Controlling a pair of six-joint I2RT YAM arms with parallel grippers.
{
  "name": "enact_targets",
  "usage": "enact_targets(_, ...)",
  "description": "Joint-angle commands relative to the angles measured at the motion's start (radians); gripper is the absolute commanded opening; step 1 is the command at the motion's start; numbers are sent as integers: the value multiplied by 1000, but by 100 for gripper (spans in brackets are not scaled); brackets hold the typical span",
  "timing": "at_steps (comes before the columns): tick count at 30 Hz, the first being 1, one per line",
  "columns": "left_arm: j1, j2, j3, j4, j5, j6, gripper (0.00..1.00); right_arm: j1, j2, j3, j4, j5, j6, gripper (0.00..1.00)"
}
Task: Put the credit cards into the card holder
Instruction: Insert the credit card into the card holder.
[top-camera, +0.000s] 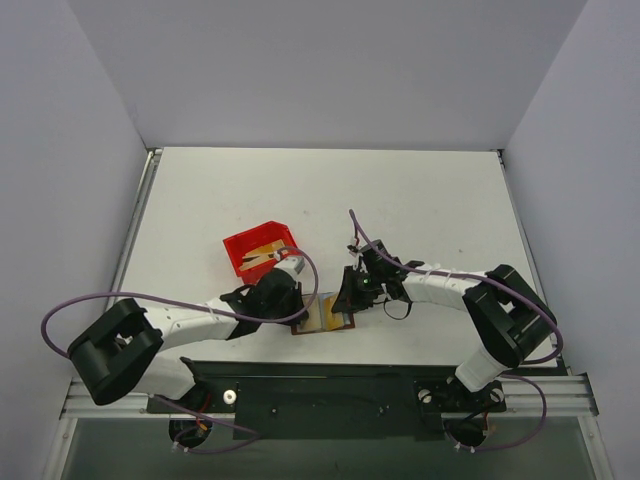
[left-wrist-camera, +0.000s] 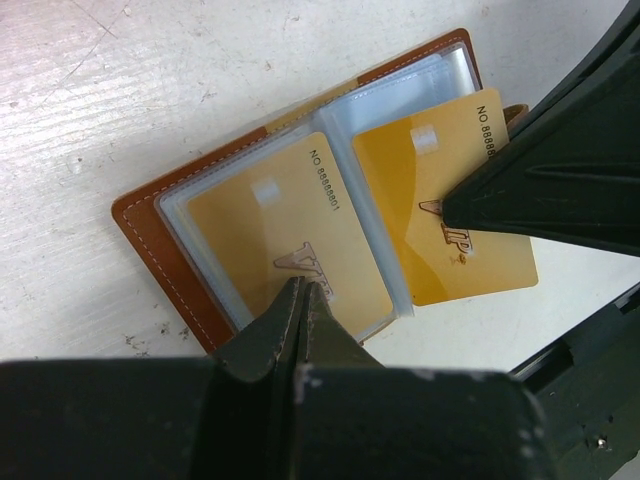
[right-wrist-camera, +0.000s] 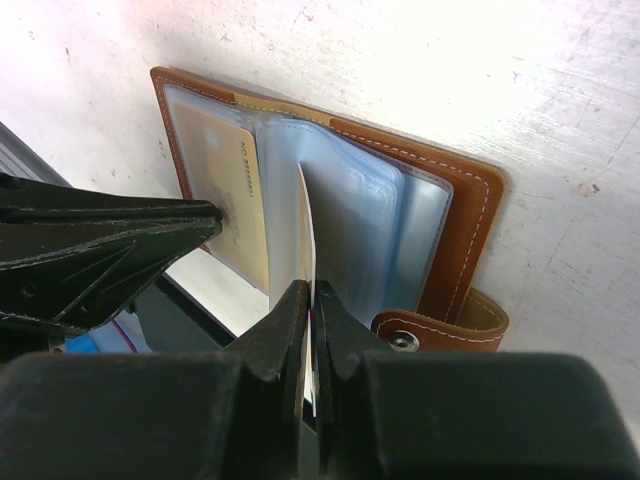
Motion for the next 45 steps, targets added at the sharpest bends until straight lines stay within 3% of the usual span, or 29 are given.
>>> enact_targets(1, 0, -10, -25, -109, -22, 4, 0, 15, -9, -23, -18, 55, -8, 0)
enact_targets(14, 20, -143, -88, -228, -114, -23, 0, -8, -22, -31, -41, 70, -22, 0)
enact_targets(45, 23, -36, -62, -185, -66, -3, 0, 40, 47, 13, 54, -10, 32, 0)
